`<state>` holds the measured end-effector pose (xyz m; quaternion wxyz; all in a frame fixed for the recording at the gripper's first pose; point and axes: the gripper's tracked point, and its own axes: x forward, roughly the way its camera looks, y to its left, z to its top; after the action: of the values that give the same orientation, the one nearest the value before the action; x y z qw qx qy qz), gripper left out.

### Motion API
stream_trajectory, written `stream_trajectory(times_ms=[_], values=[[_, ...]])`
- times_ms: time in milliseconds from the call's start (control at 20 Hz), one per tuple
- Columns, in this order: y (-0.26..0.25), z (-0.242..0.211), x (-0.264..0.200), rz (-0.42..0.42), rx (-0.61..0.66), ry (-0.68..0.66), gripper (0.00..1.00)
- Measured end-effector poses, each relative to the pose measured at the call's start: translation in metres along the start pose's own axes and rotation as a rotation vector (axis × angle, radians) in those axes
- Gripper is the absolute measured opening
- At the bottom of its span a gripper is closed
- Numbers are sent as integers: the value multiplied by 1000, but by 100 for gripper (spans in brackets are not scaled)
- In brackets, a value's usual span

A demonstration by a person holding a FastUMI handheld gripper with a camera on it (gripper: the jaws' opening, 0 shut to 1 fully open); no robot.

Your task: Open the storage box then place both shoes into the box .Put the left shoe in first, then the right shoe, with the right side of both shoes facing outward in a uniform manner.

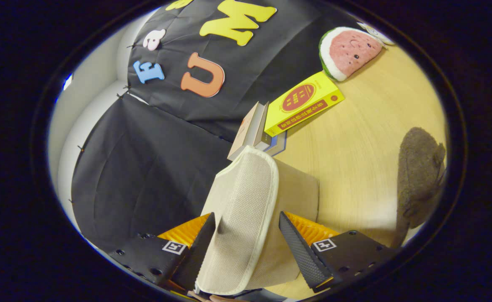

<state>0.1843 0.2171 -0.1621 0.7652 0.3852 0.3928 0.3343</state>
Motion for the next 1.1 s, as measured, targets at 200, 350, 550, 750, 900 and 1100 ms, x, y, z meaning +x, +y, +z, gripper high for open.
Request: stream_trajectory(times_ms=[200, 350, 550, 750, 900, 1100], values=[[-2, -2, 2, 0, 5, 21, 83], [0, 1, -3, -26, 7, 25, 69], [2, 1, -8, -90, -25, 27, 66], [3, 11, -18, -145, -42, 8, 53], [19, 18, -30, -129, -23, -6, 21], [35, 11, -35, -166, -142, 7, 15]])
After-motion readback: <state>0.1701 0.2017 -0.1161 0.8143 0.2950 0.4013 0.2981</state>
